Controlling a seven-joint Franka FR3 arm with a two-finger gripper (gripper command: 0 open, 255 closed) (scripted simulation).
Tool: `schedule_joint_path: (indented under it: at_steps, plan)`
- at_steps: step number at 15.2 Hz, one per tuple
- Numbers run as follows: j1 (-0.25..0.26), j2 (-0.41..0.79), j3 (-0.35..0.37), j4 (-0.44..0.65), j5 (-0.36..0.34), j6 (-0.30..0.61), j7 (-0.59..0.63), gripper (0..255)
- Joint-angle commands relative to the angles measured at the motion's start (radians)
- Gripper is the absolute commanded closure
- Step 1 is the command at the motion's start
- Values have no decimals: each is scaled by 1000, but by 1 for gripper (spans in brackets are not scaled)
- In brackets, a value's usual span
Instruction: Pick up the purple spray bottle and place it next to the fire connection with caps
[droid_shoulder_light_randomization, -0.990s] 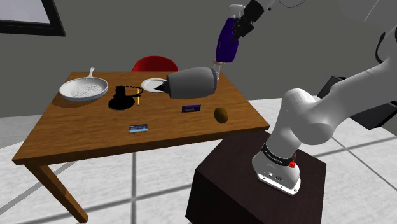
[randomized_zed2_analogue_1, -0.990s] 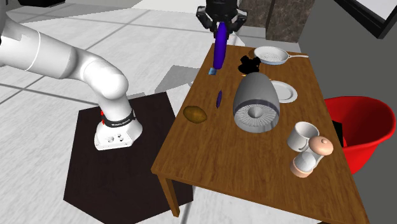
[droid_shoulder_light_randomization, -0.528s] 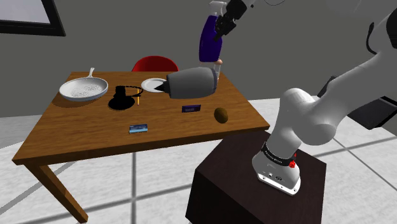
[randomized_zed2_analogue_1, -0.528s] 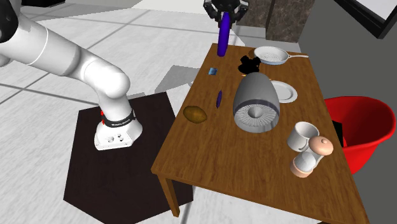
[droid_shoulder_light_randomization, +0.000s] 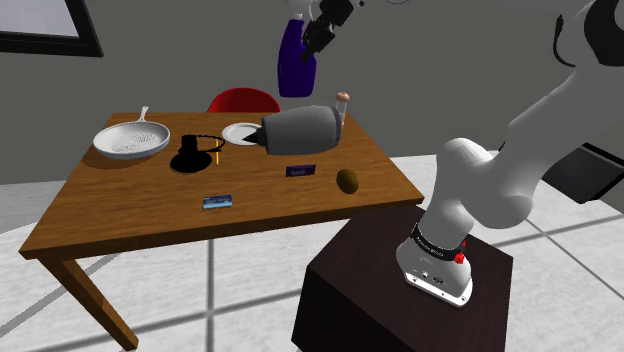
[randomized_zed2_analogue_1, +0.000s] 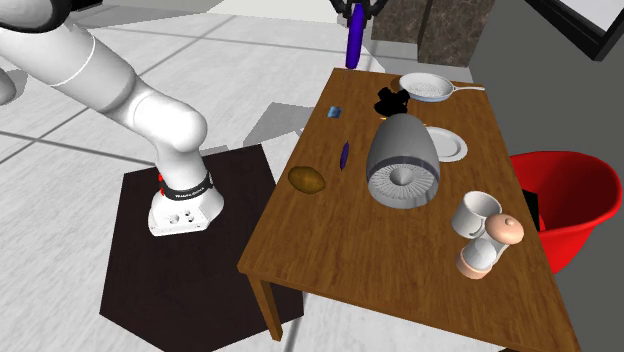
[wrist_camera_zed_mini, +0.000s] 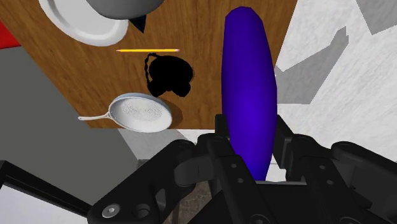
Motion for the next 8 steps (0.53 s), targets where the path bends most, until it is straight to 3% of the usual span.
schedule_joint_path:
  at_steps: [1,8]
  plan:
    - [31,53,5,27,27,27,16,255]
    - [127,252,11,163,130,81,57,255]
